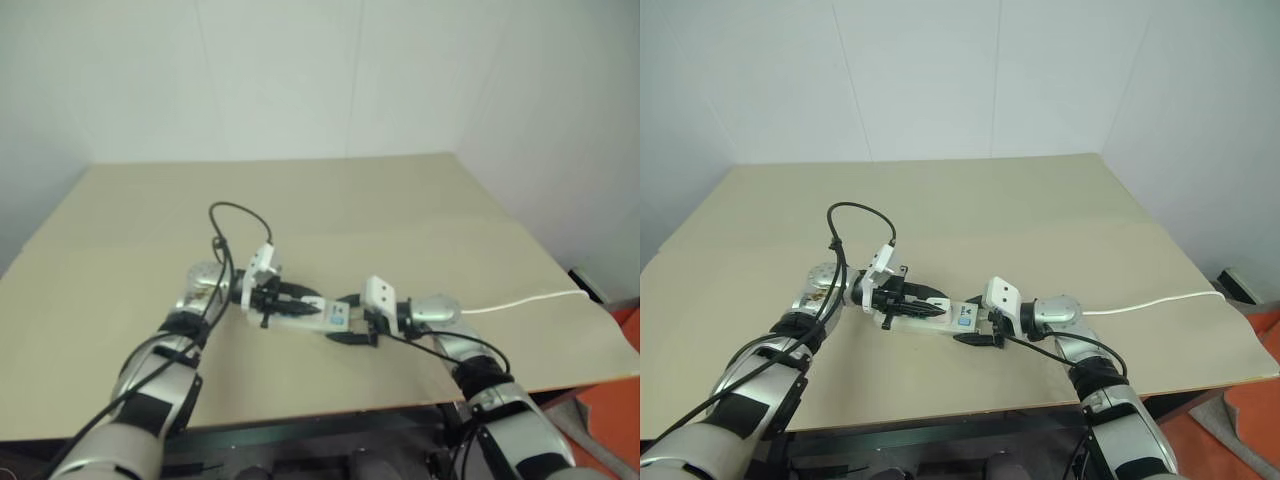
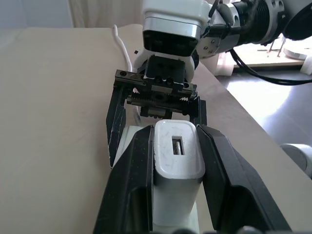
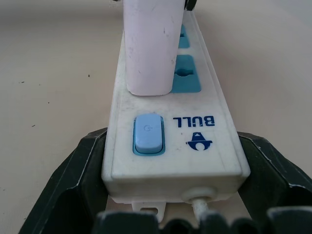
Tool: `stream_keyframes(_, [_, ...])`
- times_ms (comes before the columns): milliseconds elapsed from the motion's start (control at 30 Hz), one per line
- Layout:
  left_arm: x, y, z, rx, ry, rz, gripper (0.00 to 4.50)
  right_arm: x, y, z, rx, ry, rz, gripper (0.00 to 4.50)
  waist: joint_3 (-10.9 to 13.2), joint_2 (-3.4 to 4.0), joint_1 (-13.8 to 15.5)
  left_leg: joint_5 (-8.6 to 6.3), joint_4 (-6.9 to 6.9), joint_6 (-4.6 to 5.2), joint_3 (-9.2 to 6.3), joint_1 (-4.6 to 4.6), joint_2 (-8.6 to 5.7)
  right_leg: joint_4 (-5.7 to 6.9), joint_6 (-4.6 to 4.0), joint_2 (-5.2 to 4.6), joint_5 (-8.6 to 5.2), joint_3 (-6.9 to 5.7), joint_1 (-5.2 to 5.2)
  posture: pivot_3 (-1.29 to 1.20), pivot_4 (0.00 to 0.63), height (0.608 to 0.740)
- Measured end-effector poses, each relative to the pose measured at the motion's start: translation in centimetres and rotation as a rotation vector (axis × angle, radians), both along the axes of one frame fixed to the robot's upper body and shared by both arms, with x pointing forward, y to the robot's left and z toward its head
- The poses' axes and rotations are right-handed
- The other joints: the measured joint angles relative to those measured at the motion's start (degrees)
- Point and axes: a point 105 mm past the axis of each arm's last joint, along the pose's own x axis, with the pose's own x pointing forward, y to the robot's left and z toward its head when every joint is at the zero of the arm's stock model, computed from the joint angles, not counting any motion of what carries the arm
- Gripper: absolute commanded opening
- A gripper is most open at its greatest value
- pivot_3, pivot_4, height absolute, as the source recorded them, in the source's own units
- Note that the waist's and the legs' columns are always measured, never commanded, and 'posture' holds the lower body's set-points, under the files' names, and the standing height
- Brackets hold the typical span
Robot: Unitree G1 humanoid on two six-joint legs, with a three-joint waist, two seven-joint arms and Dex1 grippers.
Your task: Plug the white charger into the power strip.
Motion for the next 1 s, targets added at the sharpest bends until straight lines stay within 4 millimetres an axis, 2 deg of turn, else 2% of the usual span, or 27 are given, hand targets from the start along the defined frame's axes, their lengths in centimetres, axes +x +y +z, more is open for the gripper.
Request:
stream_keyframes(67, [0.1,0.0,-0.1,-0.005,0.011,0.007,1.04,0.0,0.0,-0.1,-0.002,0.001,-0.003,3.43,-0.14,0.02,0.04,0.00,-0.02,0.00,-0.01,0.02,0.00,0.00,-0.05,0.00,-0.03,0.00,0.00,0.00,0.150,0.740])
stream_keyframes(133, [0.1,0.0,-0.1,0.000,0.029,0.012,1.76,0.0,0.0,-0.2,-0.002,0.002,-0.006,3.43,-0.24,0.02,0.07,0.00,-0.04,0.00,-0.03,0.02,-0.01,0.00,-0.04,0.00,-0.03,0.00,0.01,0.00,0.150,0.740])
stream_keyframes(200, [-0.1,1.3,-2.2,0.095,0.104,0.046,2.30,-0.1,0.2,-0.1,-0.005,-0.006,0.005,3.43,-0.29,0.08,-0.40,0.00,-0.10,0.00,0.00,0.06,-0.06,0.00,-0.03,0.01,-0.02,0.11,-0.04,0.00,0.150,0.740])
stream_keyframes(433, [0.1,2.0,-2.1,0.084,0.088,0.074,4.45,-0.2,0.1,-0.2,0.000,-0.003,0.004,3.43,-0.31,0.06,-0.14,0.00,-0.26,0.00,-0.09,0.07,-0.06,-0.04,0.03,0.00,0.00,0.01,-0.06,0.00,0.150,0.740])
stream_keyframes(600, [0.3,2.6,-1.6,0.084,0.073,0.092,4.48,-0.3,0.3,-0.1,-0.001,-0.008,0.013,3.43,-0.28,0.04,-0.29,0.00,-0.37,0.00,-0.09,0.03,-0.06,-0.08,0.06,0.01,0.02,0.02,-0.14,0.00,0.150,0.740])
stream_keyframes(700, [0.5,4.0,-0.9,0.111,0.062,0.116,4.48,-0.3,0.3,0.1,-0.004,-0.002,0.024,3.43,-0.18,0.02,-0.40,0.00,-0.40,0.00,-0.11,-0.15,-0.04,-0.07,0.06,0.03,0.03,0.02,-0.32,0.00,0.150,0.740])
stream_keyframes(767, [0.7,5.5,0.5,0.093,0.040,0.151,4.50,-0.3,0.1,0.4,-0.013,0.002,0.036,4.20,-0.01,0.02,-0.23,0.00,-0.39,0.00,-0.13,-0.55,-0.04,-0.05,0.09,0.03,0.04,0.00,-0.70,0.00,0.150,0.740])
stream_keyframes(800, [0.8,5.9,1.2,0.081,0.028,0.162,4.50,-0.3,-0.1,0.2,-0.028,0.009,0.034,4.38,-0.01,0.02,-0.08,0.01,-0.38,0.00,-0.12,-0.71,-0.05,-0.05,0.09,0.03,0.04,0.00,-0.85,0.00,0.150,0.740])
stream_keyframes(933, [0.5,8.3,5.1,-0.031,-0.030,0.212,4.50,-0.6,-0.5,0.4,-0.034,0.038,0.050,4.44,0.40,0.07,0.38,0.01,-0.37,0.01,-0.11,-1.26,-0.02,-0.10,0.14,0.02,0.00,-0.02,-1.32,0.00,0.150,0.740])
stream_keyframes(1000, [0.0,9.4,6.2,-0.039,-0.057,0.228,4.50,-0.7,-0.8,0.7,-0.037,0.033,0.056,4.44,0.56,0.11,0.65,0.00,-0.40,0.01,-0.10,-1.40,-0.04,-0.14,0.17,-0.02,-0.02,-0.02,-1.46,0.00,0.150,0.740])
